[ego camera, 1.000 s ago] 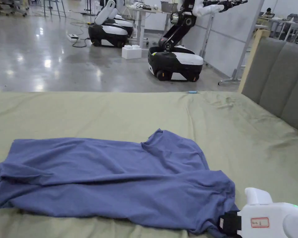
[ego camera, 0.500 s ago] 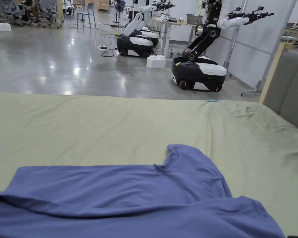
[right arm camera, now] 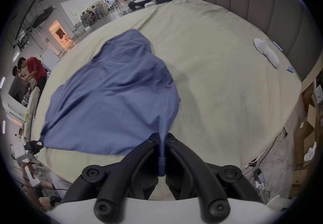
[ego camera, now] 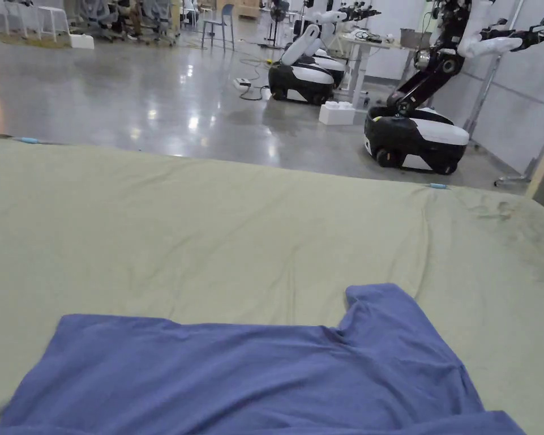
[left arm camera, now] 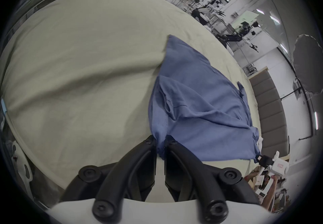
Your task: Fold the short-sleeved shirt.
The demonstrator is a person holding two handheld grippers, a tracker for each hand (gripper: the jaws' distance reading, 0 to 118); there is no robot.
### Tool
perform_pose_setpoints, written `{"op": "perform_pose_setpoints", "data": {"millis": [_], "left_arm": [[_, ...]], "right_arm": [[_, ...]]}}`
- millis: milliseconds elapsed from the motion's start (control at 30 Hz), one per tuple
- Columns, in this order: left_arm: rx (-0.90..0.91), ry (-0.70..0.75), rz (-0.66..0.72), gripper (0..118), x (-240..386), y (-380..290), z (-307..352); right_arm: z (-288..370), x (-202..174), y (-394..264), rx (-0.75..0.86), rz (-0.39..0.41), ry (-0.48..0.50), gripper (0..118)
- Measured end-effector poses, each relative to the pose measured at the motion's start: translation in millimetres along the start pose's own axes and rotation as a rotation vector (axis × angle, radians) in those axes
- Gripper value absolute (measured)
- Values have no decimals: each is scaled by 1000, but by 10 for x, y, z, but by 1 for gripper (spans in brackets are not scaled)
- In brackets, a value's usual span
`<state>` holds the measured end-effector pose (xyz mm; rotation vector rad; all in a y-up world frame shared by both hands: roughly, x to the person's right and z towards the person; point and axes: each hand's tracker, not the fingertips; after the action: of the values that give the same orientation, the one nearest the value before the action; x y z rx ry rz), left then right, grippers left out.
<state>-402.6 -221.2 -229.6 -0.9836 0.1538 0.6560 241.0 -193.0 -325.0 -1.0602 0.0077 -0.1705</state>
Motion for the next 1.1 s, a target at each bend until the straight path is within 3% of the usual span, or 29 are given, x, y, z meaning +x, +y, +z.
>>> {"op": "perform_pose_setpoints", "data": {"millis": [133, 200, 233, 333, 400, 433, 467, 500, 533, 567, 633, 700, 800, 900, 933, 1000, 1067, 1100], "left_arm": [[2, -14, 30, 9, -109, 58, -109], [8, -16, 20, 16, -90, 10, -143], [23, -15, 26, 25, -85, -39, -104], [147, -72, 87, 86, -58, -203, 241], [288, -113, 77, 88, 43, -367, 624], [348, -103, 56, 88, 102, -431, 748], [435, -64, 26, 77, 167, -505, 871], [488, -35, 6, 51, 227, -541, 927], [471, -23, 11, 7, 269, -551, 950], [426, -39, 46, 0, 302, -522, 919], [244, -122, 161, 0, 281, -358, 760], [230, -100, 52, 0, 419, -191, 555], [246, 0, -157, 0, 679, 381, 287], [266, 40, -205, 0, 793, 1039, -178], [262, 47, -211, 5, 810, 1227, -346], [209, 90, -230, 38, 851, 1627, -727], [128, 125, -229, 87, 890, 1918, -1048], [96, 127, -227, 90, 891, 2027, -1186]], "right_arm": [[-220, -61, -59, -2, 26, -44, 6], [-299, -108, -136, 9, 55, -63, 25], [-280, -125, -169, 23, 66, -75, 34], [-32, -18, -260, 134, 43, -68, 72], [298, -150, -354, 224, 45, -61, 77], [390, -211, -405, 263, 50, -50, 77], [458, -279, -466, 293, 51, -31, 75], [454, -345, -512, 273, 34, -21, 57], [434, -424, -526, 242, 24, 9, 13], [389, -492, -549, 223, 28, 60, 2], [227, -618, -575, 220, 5, 89, 2], [109, -743, -523, 191, 23, 127, 2], [3, -782, -390, 182, -53, 222, 2], [-92, -796, -216, 175, -86, 234, 2], [-89, -793, -168, 178, -84, 230, 2], [-128, -832, -43, 185, -73, 191, 2], [-144, -870, 78, 196, -84, 186, 2], [-136, -884, 130, 207, -89, 196, 2]]}}
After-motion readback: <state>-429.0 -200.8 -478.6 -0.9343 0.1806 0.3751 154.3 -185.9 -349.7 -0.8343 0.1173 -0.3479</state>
